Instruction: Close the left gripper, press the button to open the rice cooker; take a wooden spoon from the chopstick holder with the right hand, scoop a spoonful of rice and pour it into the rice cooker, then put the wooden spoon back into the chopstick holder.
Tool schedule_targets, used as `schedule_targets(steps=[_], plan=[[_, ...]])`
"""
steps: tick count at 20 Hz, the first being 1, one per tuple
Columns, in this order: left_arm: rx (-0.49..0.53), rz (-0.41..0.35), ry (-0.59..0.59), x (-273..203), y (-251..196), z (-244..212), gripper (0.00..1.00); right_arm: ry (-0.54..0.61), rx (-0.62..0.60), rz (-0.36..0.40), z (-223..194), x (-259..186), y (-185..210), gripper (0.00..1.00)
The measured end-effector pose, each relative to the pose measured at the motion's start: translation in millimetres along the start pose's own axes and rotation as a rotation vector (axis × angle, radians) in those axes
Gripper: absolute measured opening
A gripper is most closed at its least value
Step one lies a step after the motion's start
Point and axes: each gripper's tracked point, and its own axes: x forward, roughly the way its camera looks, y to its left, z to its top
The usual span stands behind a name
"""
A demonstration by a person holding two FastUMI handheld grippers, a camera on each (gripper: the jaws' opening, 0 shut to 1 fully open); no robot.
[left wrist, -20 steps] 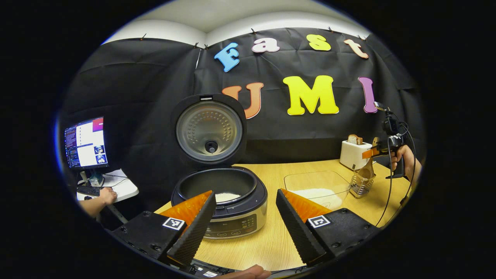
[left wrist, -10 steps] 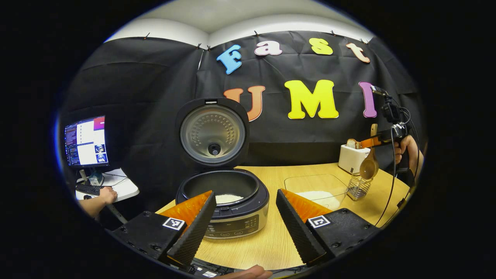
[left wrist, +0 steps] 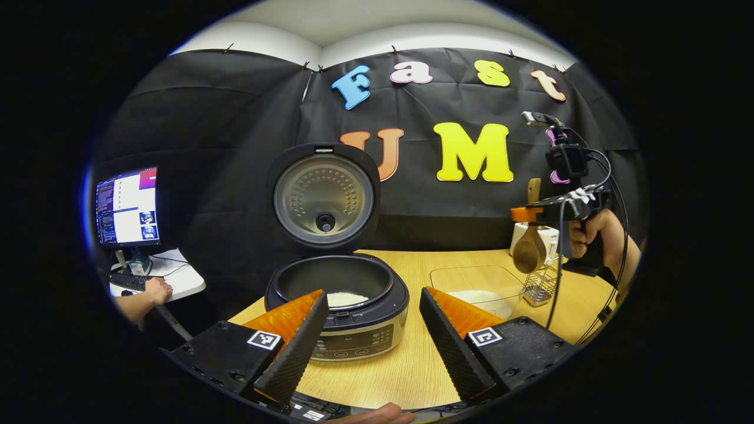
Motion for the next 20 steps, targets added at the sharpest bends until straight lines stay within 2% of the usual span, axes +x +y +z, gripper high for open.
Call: schedule_targets(steps=[3,7,10,16,20], plan=[[-0.014,-0.016,0.013,1,-2,-3,1.00,0.004,-0.028,-0.015,-13,16,34,0.12],[-0.019,-0.024,0.015,2,-4,-3,0.99,0.051,-0.116,0.000,-52,40,72,0.12],[-0.006,-0.022,0.019,2,-3,-6,0.99,0.097,-0.143,-0.022,-80,51,74,0.12],[-0.004,-0.037,0.025,2,-11,-7,0.99,0.075,-0.286,-0.101,-87,46,62,0.12],[0.009,-0.048,0.019,0,-16,-6,0.99,0.146,-0.250,-0.091,-105,36,79,0.12]])
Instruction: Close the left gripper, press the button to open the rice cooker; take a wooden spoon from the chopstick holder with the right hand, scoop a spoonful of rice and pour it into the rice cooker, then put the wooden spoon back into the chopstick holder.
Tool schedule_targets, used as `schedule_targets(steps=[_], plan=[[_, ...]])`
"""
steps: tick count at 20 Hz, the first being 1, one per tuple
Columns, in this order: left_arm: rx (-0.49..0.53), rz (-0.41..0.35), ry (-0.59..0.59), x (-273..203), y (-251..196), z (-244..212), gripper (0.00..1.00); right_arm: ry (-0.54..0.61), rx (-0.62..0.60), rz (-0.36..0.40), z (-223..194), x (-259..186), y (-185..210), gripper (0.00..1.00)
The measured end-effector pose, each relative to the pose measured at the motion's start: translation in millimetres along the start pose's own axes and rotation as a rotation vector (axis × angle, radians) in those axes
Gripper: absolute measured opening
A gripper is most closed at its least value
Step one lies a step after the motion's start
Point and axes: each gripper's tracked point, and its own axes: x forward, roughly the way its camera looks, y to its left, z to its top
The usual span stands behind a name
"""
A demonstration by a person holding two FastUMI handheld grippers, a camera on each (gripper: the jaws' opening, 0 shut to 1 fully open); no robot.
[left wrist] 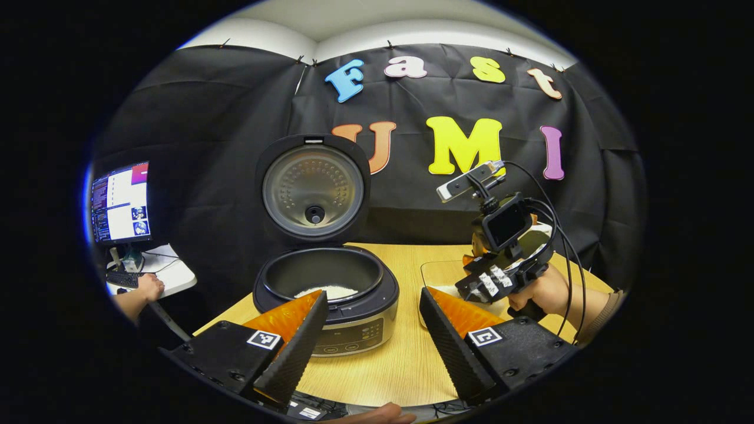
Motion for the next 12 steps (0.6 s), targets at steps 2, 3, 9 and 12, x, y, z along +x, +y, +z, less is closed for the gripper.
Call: schedule_targets(steps=[2,3,9,12], plan=[[-0.005,-0.008,-0.006,-1,-2,1,0.99,0.066,0.100,0.035,-9,-8,19,0.12],[-0.012,-0.010,-0.008,-1,-2,2,0.99,0.105,0.161,0.051,-13,-12,30,0.12],[-0.050,-0.012,-0.014,-2,4,4,0.99,0.179,0.514,-0.004,-4,-29,45,0.12],[-0.068,-0.012,-0.013,-1,7,4,0.99,0.221,0.748,-0.033,-8,-27,33,0.12]])
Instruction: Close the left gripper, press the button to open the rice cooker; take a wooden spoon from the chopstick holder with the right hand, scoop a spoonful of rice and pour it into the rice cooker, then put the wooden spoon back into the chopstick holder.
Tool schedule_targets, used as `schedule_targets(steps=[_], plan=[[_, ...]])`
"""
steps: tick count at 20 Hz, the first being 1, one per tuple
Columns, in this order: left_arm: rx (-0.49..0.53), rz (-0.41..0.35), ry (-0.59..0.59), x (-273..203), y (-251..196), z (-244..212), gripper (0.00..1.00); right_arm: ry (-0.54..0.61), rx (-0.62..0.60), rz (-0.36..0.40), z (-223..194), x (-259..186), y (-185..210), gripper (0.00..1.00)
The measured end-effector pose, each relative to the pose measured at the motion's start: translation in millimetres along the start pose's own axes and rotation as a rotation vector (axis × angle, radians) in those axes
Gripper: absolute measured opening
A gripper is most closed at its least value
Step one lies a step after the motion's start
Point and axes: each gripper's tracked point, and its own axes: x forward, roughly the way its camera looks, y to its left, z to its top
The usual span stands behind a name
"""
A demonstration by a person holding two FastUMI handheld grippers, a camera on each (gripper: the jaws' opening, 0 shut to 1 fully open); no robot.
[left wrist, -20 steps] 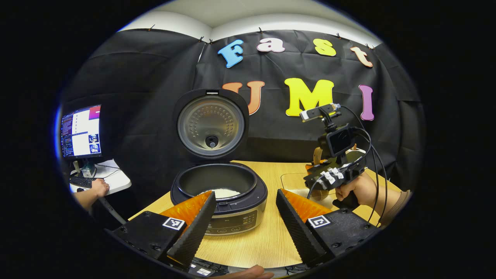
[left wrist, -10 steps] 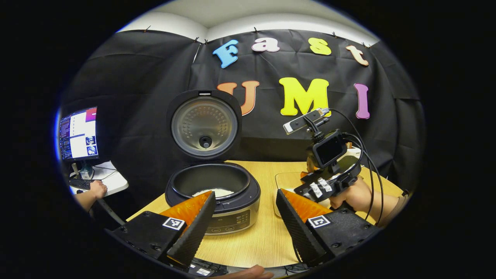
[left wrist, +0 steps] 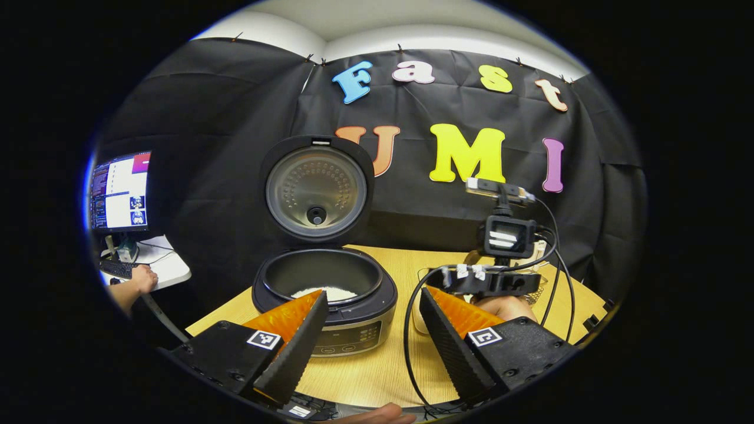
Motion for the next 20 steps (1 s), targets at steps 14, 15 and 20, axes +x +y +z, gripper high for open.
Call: schedule_targets(steps=[14,15,20], plan=[[-0.013,-0.010,0.015,7,2,-8,1.00,0.214,0.505,0.225,-5,15,-10,0.12],[-0.014,-0.008,0.016,6,4,-8,1.00,0.219,0.532,0.248,-4,16,-9,0.12],[-0.028,-0.002,0.019,8,7,-9,1.00,0.271,0.675,0.349,-3,24,-3,0.12]])
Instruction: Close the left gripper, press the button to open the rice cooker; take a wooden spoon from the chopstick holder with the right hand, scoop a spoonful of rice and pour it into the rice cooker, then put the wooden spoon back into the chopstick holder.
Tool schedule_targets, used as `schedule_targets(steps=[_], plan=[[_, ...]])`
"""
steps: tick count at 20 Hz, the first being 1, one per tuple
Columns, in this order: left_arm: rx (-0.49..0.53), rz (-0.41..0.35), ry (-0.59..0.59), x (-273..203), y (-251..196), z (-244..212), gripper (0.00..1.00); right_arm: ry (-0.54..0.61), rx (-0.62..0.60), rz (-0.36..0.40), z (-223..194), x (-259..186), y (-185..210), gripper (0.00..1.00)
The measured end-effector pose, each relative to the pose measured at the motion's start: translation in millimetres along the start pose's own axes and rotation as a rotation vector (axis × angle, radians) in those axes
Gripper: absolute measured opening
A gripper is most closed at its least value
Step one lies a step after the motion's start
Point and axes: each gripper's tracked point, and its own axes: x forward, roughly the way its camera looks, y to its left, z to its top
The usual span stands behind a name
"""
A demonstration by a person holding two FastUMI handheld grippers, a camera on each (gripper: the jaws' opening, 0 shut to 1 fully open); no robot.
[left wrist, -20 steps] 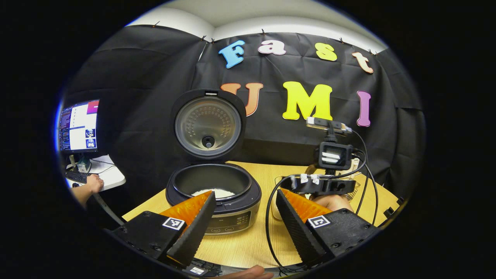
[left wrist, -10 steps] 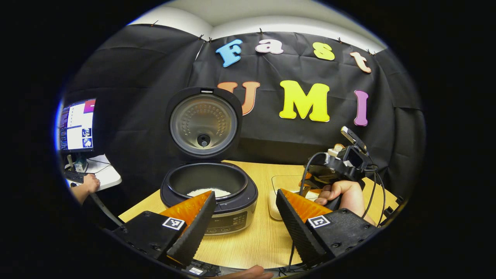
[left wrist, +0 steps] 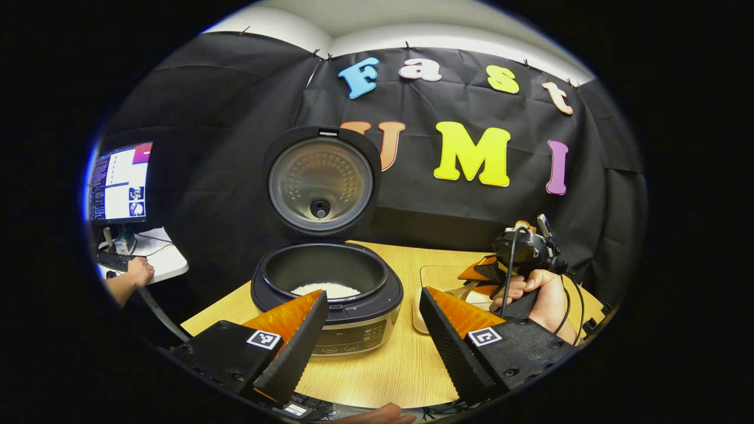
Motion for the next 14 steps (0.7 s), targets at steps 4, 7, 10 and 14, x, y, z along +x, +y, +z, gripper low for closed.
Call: schedule_targets(steps=[4,7,10,14], plan=[[0.001,0.004,0.006,1,0,-1,0.99,0.067,0.129,0.077,2,3,4,0.12],[0.007,0.005,0.003,1,-1,-1,0.99,0.049,0.190,0.099,10,0,2,0.12],[0.006,0.006,0.004,1,0,-1,0.99,0.050,0.304,0.135,22,-6,-1,0.12],[0.005,0.014,0.005,0,3,-1,0.99,0.000,0.347,0.168,43,-21,-5,0.12]])
